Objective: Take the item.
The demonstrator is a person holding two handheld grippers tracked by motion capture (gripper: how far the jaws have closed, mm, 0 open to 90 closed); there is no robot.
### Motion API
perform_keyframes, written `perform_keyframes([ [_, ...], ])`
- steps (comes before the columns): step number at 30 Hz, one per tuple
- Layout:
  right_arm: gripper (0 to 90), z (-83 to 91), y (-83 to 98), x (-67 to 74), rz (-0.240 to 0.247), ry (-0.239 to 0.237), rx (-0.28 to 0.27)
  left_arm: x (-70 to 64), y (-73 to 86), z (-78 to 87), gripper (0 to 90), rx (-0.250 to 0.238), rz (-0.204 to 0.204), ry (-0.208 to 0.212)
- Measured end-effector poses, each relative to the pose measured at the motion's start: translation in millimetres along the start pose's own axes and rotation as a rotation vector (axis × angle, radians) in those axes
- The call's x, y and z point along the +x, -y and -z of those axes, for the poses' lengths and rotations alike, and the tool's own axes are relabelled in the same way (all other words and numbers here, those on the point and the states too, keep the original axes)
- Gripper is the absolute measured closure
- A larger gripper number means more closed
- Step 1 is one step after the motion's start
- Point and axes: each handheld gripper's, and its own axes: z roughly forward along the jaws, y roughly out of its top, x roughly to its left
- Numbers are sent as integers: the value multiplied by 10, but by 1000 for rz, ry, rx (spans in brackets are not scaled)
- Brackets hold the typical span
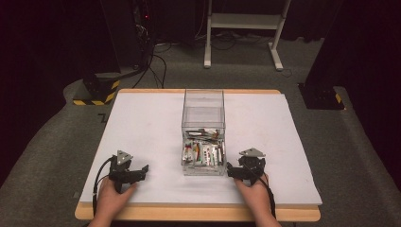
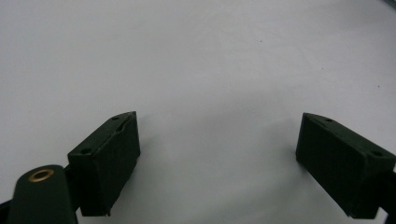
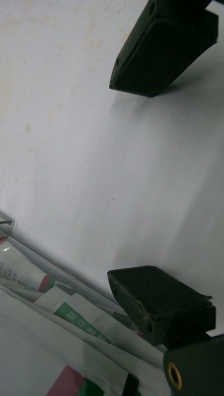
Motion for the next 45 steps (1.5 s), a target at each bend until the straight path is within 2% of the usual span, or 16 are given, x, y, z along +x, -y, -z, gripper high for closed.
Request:
perform_keyframes([
  [18,87,-1,-1,-1,0,1,0,3,-1,0,138,-1,-1,-1],
  [19,97,3,1,4,11,2,-6,5,-2,1,138,1,-2,0],
  [22,96,2,0,-10,-3,-12,-4,5,-2,1,137,1,-2,1],
  [33,96,4,-1,-7,-3,-12,-2,3,-2,0,137,-1,-2,-1],
  [45,96,76,-8,-50,24,-5,-48,3,-2,0,137,0,-2,-1],
])
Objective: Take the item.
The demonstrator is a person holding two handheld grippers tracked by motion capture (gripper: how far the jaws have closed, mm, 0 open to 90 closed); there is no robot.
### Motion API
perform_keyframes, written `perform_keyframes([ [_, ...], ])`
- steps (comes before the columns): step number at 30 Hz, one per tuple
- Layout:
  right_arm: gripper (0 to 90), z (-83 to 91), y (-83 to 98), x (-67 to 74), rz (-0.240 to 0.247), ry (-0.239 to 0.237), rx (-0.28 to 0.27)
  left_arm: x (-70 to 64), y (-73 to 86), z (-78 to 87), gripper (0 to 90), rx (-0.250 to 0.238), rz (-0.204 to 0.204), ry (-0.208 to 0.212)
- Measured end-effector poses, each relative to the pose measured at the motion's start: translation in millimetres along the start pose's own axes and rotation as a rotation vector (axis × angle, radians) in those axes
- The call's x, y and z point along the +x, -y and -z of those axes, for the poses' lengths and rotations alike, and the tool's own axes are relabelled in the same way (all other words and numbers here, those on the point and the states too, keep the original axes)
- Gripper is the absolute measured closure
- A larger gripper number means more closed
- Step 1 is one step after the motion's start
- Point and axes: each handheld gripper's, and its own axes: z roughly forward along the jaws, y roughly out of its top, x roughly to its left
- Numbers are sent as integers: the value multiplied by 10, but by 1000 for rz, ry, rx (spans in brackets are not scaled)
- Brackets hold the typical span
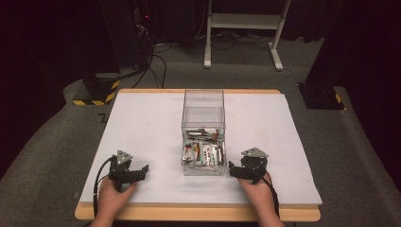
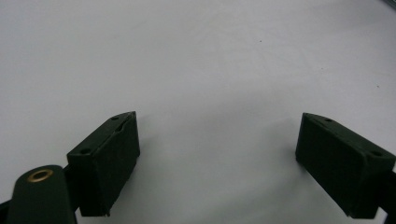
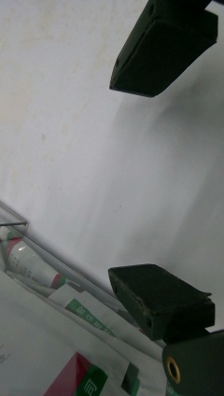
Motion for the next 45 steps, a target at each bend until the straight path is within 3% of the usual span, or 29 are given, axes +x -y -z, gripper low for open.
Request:
perform_keyframes([
  [6,123,52,-10,-13,37,5,-26,0,0,0,137,0,0,0],
  [16,123,115,-31,-20,55,4,-59,0,0,0,137,0,0,0],
  [30,129,247,-85,-14,37,-9,-112,0,0,0,137,0,1,1],
  [45,140,472,-186,14,49,-17,-195,1,0,0,137,0,1,1],
])
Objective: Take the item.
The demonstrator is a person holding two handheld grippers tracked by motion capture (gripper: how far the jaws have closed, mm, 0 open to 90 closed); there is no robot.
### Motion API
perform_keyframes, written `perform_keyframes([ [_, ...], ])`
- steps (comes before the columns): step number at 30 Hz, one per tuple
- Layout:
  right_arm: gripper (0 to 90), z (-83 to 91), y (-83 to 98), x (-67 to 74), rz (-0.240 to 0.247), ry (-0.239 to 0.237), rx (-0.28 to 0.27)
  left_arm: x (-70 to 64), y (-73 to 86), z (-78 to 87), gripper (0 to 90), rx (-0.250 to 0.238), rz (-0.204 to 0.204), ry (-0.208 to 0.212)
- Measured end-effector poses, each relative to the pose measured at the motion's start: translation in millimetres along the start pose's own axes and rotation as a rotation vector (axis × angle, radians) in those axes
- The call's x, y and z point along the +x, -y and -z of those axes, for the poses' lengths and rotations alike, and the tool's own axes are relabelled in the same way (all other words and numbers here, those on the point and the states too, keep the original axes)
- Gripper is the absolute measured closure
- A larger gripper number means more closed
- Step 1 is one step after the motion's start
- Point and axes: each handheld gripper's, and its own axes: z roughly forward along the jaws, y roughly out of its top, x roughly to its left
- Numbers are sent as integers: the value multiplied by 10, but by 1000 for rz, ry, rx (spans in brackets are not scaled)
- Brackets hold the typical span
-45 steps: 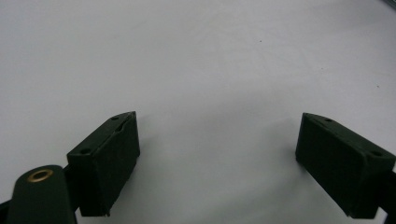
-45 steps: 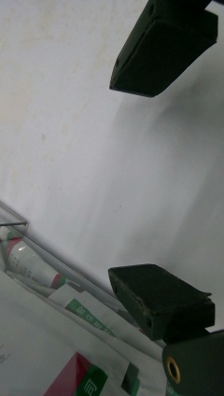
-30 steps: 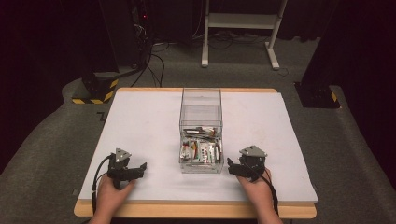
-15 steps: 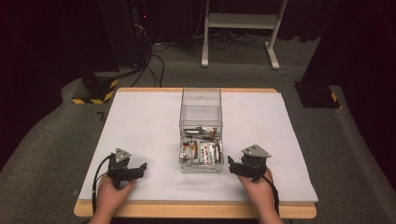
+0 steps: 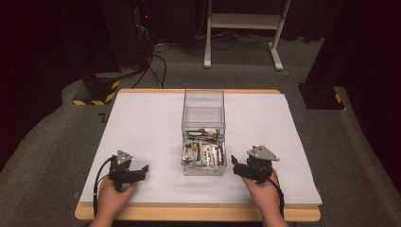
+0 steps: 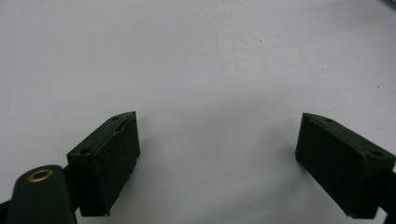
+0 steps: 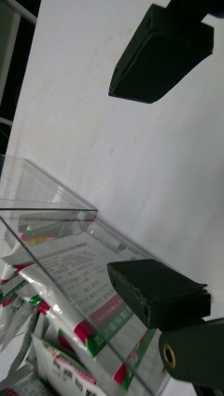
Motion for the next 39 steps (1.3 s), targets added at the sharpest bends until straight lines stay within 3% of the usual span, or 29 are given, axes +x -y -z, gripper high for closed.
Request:
perform_keyframes([
  [13,139,151,-156,54,-3,-31,-58,0,0,0,137,0,0,0],
  [29,139,177,-322,140,2,-59,-80,0,0,0,137,0,0,0],
  [39,139,136,-430,296,42,-83,-72,0,0,0,137,0,0,0],
])
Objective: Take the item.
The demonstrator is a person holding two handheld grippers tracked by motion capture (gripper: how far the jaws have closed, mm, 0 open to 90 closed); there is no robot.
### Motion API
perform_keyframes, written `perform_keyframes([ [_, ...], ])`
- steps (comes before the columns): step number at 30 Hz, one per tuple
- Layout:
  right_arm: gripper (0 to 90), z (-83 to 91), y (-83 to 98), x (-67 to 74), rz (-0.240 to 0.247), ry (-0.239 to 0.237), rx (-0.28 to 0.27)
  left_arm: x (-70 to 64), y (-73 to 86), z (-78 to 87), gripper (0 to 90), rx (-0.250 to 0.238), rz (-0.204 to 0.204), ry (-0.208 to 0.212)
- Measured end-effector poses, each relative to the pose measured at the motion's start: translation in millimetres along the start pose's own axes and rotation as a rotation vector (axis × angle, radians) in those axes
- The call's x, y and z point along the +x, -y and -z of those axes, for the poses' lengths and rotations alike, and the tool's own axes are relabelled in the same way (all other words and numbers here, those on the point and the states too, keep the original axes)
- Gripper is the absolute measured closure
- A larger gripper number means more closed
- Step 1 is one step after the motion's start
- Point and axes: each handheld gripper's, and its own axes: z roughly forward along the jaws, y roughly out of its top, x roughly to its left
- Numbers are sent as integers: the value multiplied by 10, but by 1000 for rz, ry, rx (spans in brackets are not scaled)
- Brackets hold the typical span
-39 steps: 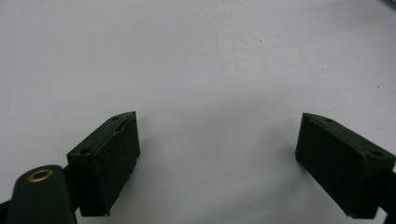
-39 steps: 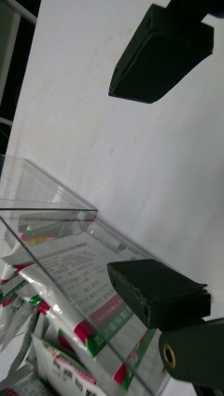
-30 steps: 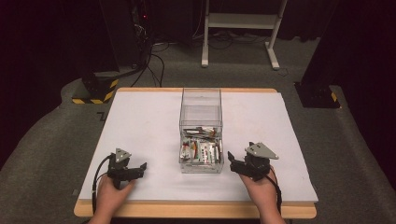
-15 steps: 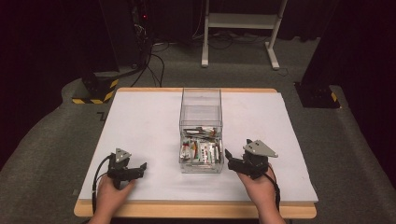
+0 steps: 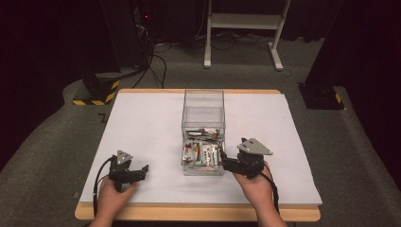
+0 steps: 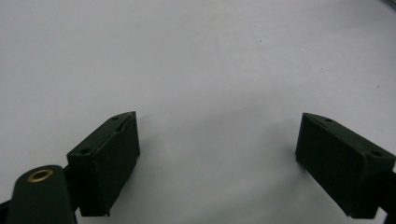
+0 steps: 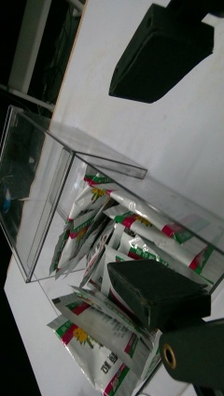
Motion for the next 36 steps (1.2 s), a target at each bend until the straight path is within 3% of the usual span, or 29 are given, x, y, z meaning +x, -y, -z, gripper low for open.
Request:
perform_keyframes([
  [15,140,-99,-66,207,20,-61,9,0,0,0,137,0,0,0],
  [36,218,-228,-71,443,15,-117,28,3,0,2,137,3,-3,1],
])
